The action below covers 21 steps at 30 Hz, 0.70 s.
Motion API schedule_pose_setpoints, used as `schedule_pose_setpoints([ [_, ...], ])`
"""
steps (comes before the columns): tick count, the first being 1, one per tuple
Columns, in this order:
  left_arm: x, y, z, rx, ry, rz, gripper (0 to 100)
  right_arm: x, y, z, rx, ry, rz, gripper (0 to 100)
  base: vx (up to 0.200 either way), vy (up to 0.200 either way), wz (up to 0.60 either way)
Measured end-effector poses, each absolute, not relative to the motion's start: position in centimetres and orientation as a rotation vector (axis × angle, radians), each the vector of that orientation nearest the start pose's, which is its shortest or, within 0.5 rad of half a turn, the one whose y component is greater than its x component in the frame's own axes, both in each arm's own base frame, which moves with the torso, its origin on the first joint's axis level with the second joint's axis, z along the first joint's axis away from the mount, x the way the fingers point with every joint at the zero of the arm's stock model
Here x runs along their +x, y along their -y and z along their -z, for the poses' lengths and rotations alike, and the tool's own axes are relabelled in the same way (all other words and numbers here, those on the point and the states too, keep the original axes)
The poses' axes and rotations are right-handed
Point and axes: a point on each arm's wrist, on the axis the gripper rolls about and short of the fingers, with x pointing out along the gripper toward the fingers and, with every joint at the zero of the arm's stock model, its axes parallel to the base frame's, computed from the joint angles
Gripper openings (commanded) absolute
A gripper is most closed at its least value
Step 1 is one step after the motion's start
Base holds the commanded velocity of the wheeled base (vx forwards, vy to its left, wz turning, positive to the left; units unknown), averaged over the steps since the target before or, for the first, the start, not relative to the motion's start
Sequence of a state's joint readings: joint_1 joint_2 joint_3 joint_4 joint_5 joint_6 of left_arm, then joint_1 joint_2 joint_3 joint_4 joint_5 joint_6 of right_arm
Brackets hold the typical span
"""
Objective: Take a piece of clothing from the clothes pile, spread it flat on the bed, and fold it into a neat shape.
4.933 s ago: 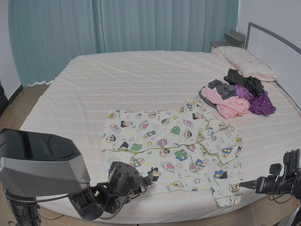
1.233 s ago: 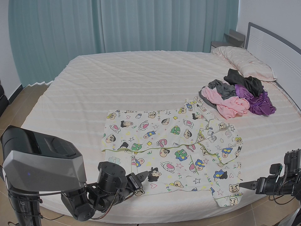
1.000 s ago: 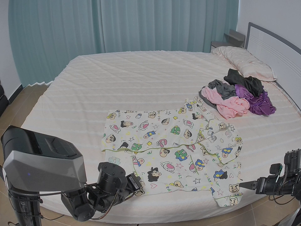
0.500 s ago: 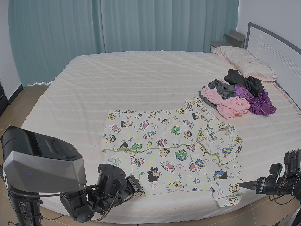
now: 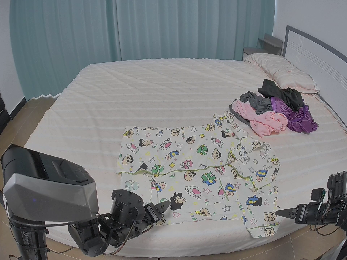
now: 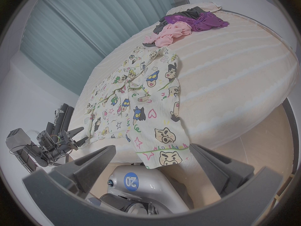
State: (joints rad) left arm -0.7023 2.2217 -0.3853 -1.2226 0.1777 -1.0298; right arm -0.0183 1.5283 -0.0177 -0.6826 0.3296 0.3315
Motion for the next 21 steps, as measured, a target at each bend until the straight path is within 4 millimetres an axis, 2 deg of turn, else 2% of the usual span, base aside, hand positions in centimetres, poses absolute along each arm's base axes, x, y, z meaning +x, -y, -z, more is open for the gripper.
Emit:
schedule_pose_setpoints([
  [8,22.93,18.71,0.79,-0.729,-0.748,0.172,100,14.17,-0.54,-5.52,0.451,-0.865,-0.16,100,0.0,0.0,0.0],
  [9,22.95,18.73,0.78,-0.73,-0.748,0.172,0,14.16,-0.55,-5.52,0.451,-0.865,-0.161,100,0.0,0.0,0.0],
  [21,23.27,19.08,0.56,-0.768,-0.739,0.174,0,14.16,-0.58,-5.52,0.45,-0.866,-0.163,100,0.0,0.0,0.0],
])
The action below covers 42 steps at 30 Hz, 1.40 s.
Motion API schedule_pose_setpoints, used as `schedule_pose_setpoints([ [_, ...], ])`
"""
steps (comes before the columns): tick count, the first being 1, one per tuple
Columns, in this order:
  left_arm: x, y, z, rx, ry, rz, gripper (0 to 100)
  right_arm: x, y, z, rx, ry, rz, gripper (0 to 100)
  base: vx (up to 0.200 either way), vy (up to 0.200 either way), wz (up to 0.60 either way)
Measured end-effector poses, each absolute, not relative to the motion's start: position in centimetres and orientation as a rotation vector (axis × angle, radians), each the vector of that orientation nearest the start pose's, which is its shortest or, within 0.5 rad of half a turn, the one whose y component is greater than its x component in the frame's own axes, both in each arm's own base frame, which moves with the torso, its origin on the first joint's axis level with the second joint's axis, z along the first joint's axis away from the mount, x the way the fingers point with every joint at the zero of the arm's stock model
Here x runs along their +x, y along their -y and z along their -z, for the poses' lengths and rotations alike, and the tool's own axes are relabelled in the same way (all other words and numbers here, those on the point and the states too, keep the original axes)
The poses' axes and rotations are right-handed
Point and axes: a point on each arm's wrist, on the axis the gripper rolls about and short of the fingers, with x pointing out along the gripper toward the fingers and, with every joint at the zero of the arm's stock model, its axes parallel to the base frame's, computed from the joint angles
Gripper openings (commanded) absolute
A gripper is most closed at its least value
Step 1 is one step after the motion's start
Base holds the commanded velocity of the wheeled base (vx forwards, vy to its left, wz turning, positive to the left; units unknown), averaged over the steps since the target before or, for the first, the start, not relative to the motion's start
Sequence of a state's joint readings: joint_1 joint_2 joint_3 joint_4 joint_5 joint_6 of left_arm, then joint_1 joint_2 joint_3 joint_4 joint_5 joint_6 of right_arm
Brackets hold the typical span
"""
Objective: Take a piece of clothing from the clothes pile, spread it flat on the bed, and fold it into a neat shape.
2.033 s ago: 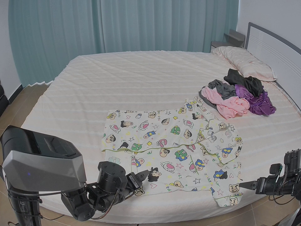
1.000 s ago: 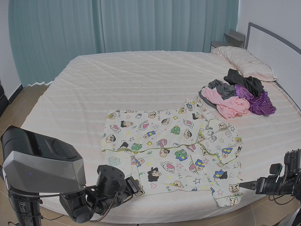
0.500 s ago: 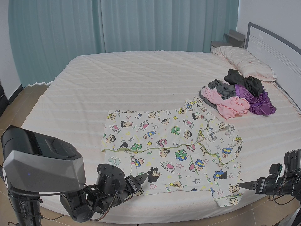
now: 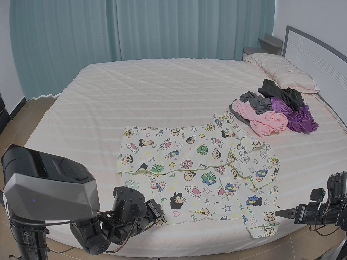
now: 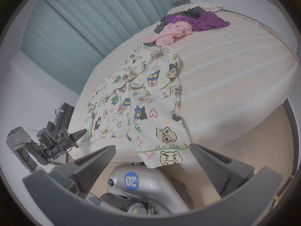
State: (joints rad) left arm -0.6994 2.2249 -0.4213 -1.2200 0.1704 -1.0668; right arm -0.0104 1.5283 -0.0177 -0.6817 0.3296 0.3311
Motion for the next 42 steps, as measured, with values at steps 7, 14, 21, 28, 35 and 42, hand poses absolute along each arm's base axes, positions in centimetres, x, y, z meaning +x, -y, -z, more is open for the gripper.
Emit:
schedule_pose_setpoints([
  [7,23.2,19.0,0.3,-0.772,-0.731,0.17,0,14.1,-0.6,-5.6,0.449,-0.863,-0.163,100,0.0,0.0,0.0],
  [14,23.0,18.8,0.4,-0.766,-0.738,0.163,0,14.0,-0.6,-5.6,0.448,-0.864,-0.164,100,0.0,0.0,0.0],
  [21,23.0,18.7,0.6,-0.763,-0.746,0.164,100,14.0,-0.6,-5.6,0.448,-0.866,-0.165,100,0.0,0.0,0.0],
  [28,23.4,18.8,0.6,-0.772,-0.738,0.163,100,14.0,-0.6,-5.6,0.448,-0.866,-0.166,100,0.0,0.0,0.0],
  [35,24.2,19.0,0.5,-0.791,-0.718,0.165,100,14.0,-0.6,-5.6,0.448,-0.865,-0.165,100,0.0,0.0,0.0],
  [42,24.7,19.5,0.5,-0.801,-0.713,0.183,100,14.0,-0.6,-5.6,0.448,-0.867,-0.167,100,0.0,0.0,0.0],
])
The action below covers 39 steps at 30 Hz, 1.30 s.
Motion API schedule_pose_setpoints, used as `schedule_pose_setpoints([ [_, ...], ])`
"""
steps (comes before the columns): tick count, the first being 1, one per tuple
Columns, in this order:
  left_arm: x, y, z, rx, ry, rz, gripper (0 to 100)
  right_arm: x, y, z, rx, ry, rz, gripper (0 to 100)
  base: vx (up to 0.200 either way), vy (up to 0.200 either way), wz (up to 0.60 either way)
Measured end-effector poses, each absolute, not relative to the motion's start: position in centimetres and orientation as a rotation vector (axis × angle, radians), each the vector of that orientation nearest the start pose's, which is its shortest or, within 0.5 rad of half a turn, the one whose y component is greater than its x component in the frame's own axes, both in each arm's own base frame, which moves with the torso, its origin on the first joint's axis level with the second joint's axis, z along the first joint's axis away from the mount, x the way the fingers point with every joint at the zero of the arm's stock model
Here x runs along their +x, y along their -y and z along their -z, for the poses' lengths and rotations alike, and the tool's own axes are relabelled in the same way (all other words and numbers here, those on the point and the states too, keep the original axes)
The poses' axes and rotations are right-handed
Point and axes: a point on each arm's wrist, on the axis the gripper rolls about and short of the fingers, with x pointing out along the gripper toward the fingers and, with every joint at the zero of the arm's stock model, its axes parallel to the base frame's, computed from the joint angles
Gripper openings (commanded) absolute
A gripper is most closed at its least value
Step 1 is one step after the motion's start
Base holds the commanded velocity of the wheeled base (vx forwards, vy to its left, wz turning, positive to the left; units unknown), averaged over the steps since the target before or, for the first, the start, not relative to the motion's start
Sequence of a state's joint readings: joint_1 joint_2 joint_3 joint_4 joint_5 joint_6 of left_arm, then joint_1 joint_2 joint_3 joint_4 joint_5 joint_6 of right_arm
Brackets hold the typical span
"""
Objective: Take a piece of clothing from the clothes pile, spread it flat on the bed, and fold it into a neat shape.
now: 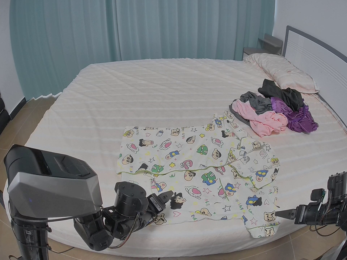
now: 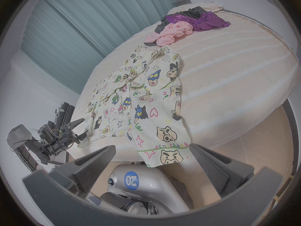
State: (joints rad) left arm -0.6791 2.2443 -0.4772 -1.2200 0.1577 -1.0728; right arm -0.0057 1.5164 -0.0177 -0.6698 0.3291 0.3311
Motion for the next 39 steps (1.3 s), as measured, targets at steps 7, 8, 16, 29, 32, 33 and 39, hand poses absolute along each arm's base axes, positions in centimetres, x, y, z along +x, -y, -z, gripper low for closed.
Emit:
schedule_pose_setpoints([
  [7,24.7,19.6,0.1,-0.808,-0.704,0.197,100,14.0,-0.6,-5.6,0.448,-0.87,-0.167,100,0.0,0.0,0.0],
  [8,24.6,19.6,-0.1,-0.809,-0.702,0.2,100,14.0,-0.6,-5.6,0.448,-0.87,-0.166,100,0.0,0.0,0.0],
  [16,23.2,18.6,-0.4,-0.689,-0.71,0.209,100,14.0,-0.6,-5.6,0.448,-0.869,-0.166,100,0.0,0.0,0.0],
  [29,23.0,18.6,-2.4,-0.641,-0.659,0.264,100,14.0,-0.6,-5.6,0.447,-0.867,-0.167,100,0.0,0.0,0.0],
  [32,23.5,18.9,-2.5,-0.653,-0.647,0.274,100,14.0,-0.6,-5.6,0.448,-0.867,-0.167,100,0.0,0.0,0.0],
  [33,23.7,19.1,-2.4,-0.653,-0.648,0.275,100,14.0,-0.6,-5.6,0.448,-0.867,-0.166,100,0.0,0.0,0.0],
  [39,24.7,19.8,-1.0,-0.643,-0.662,0.266,100,14.0,-0.6,-5.5,0.448,-0.871,-0.166,100,0.0,0.0,0.0],
])
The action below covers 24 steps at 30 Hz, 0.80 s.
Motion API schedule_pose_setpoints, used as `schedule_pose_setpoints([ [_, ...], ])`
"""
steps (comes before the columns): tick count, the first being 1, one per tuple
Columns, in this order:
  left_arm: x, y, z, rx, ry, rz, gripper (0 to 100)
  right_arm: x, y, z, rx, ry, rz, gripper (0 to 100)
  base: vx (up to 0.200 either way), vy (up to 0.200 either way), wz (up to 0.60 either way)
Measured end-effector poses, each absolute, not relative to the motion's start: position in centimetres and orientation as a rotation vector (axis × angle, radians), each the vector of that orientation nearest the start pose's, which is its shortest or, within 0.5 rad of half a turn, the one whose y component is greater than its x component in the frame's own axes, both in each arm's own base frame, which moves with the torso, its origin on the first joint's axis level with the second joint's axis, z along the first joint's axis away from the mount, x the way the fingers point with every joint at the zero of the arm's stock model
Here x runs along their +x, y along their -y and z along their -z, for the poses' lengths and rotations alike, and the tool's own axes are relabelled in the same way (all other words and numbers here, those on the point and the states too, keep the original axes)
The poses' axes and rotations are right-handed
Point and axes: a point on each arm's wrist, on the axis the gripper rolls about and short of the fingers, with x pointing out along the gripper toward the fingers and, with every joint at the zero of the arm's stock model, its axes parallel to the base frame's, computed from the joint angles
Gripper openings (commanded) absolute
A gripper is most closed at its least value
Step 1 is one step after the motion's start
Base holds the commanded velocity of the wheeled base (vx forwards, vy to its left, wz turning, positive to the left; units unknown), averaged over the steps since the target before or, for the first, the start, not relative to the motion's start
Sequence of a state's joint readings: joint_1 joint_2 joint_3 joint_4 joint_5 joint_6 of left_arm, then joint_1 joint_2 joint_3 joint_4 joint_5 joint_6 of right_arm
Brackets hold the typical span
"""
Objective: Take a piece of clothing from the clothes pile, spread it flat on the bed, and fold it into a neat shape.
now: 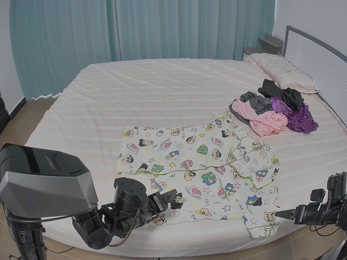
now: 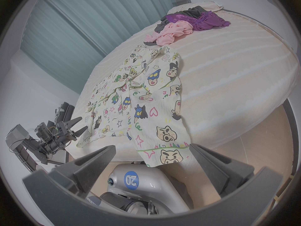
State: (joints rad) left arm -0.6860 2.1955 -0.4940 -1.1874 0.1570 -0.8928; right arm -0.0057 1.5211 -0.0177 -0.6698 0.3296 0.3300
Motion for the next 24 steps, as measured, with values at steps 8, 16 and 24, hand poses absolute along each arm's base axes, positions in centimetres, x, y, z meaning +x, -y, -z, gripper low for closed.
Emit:
schedule_pose_setpoints([
  [8,25.2,19.6,0.2,-0.629,-0.685,0.238,100,14.0,-0.7,-5.5,0.448,-0.875,-0.166,100,0.0,0.0,0.0],
  [16,25.3,19.6,0.7,-0.629,-0.697,0.236,100,14.0,-0.7,-5.5,0.447,-0.876,-0.167,100,0.0,0.0,0.0],
  [24,25.2,19.7,0.8,-0.67,-0.742,0.291,100,14.0,-0.7,-5.5,0.447,-0.877,-0.168,100,0.0,0.0,0.0],
])
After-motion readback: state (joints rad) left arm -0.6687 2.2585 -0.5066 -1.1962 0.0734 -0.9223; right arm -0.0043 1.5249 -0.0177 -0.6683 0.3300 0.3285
